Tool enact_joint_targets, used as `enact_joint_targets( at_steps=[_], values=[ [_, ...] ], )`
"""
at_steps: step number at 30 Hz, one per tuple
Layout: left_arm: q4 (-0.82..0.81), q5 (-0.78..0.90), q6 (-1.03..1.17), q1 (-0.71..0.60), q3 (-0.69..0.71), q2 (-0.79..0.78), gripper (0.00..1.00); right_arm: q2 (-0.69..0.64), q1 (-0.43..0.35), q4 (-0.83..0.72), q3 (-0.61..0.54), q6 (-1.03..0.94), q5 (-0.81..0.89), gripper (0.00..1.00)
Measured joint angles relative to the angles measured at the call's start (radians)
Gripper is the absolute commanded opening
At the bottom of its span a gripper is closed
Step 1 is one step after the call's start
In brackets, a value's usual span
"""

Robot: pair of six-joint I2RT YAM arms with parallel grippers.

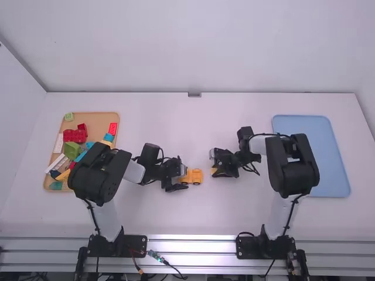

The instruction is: Assemble lego blocks to make yellow taxi

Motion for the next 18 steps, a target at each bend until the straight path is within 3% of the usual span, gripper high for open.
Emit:
enact_joint_targets(
  at_steps=[18],
  values=[
    [0.041,0.068,0.014,0.000,0.052,0.079,0.74,-0.075,0.126,0.054,0.003,0.132,0.000,0.08]
  ],
)
